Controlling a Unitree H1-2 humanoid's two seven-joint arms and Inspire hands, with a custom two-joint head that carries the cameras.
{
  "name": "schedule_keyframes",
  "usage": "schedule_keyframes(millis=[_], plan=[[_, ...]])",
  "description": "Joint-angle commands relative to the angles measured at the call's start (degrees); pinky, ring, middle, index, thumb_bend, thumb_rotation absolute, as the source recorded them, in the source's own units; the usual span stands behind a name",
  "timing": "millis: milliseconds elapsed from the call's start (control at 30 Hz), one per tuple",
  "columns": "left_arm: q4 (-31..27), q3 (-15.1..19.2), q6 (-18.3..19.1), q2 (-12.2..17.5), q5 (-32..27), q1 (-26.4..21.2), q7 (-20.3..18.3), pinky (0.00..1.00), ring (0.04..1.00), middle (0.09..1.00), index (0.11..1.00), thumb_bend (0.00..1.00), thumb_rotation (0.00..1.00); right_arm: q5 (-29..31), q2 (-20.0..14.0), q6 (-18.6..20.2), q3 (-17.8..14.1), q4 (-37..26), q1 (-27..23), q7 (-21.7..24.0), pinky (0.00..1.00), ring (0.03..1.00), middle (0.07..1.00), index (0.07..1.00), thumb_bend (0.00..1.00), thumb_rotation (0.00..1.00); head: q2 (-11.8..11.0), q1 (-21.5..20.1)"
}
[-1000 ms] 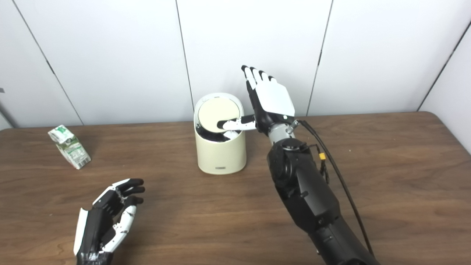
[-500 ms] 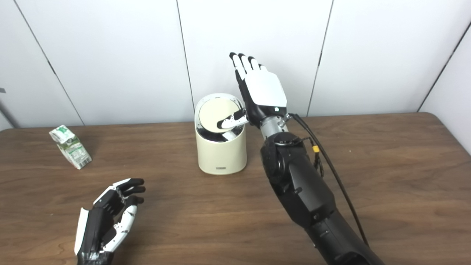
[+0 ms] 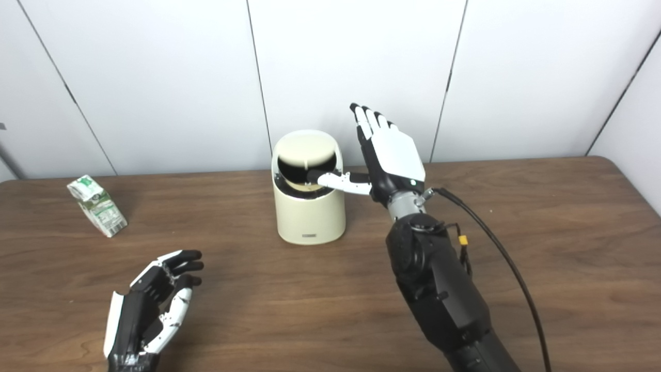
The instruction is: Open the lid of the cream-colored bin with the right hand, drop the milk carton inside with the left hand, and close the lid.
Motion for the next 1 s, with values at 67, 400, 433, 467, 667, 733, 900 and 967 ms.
schedule_keyframes(millis=[67, 400, 433, 467, 667, 733, 900, 967], plan=[[0.19, -0.13, -1.17, -0.08, 0.67, 0.52, 0.51, 0.59, 0.688, 0.729, 0.717, 0.23, 0.36, 5.34, 0.46, -4.56, -2.98, -5.56, 2.0, -2.19, 0.97, 1.0, 1.0, 1.0, 0.9, 0.84, -0.17, 0.06], [0.47, -0.05, -1.31, 0.26, 0.76, 0.44, 0.41, 0.6, 0.693, 0.733, 0.719, 0.22, 0.36, 10.22, 2.17, -13.85, -4.54, -15.76, 17.21, -6.69, 0.78, 0.925, 0.931, 0.915, 0.22, 0.64, -0.54, 0.24], [0.37, -0.03, -1.2, 0.32, 0.73, 0.48, 0.38, 0.6, 0.693, 0.733, 0.72, 0.22, 0.37, 10.95, 2.62, -14.92, -4.87, -16.23, 18.78, -7.63, 0.76, 0.905, 0.91, 0.892, 0.19, 0.61, -0.55, 0.26], [0.25, -0.01, -1.15, 0.37, 0.65, 0.53, 0.34, 0.6, 0.693, 0.733, 0.72, 0.22, 0.38, 12.06, 3.14, -16.12, -5.3, -16.61, 20.47, -8.56, 0.75, 0.888, 0.892, 0.873, 0.17, 0.55, -0.49, 0.28], [-0.58, 0.28, -0.53, 0.77, 0.06, 0.99, 0.12, 0.59, 0.692, 0.733, 0.721, 0.22, 0.36, 12.76, 5.4, -20.53, -6.96, -17.74, 27.05, -12.43, 0.64, 0.761, 0.782, 0.765, 0.22, 0.31, 0.08, -0.08], [-0.95, 0.34, -0.12, 0.88, 0.19, 1.17, 0.09, 0.59, 0.69, 0.732, 0.72, 0.22, 0.34, 13.24, 5.53, -23.24, -7.49, -17.48, 28.99, -13.99, 0.52, 0.677, 0.722, 0.706, 0.24, 0.23, 0.22, -0.09], [-1.61, 0.49, 0.48, 1.11, -0.01, 1.48, -0.03, 0.6, 0.682, 0.725, 0.716, 0.23, 0.31, 14.13, 5.85, -25.89, -7.91, -17.6, 32.68, -14.29, 0.46, 0.62, 0.693, 0.679, 0.23, 0.22, 0.65, -0.1], [-1.8, 0.65, 0.52, 1.3, -0.43, 1.59, -0.14, 0.6, 0.682, 0.724, 0.716, 0.22, 0.32, 14.43, 6.33, -25.43, -7.95, -17.68, 34.15, -13.97, 0.52, 0.658, 0.704, 0.692, 0.22, 0.28, 0.81, 0.0]])
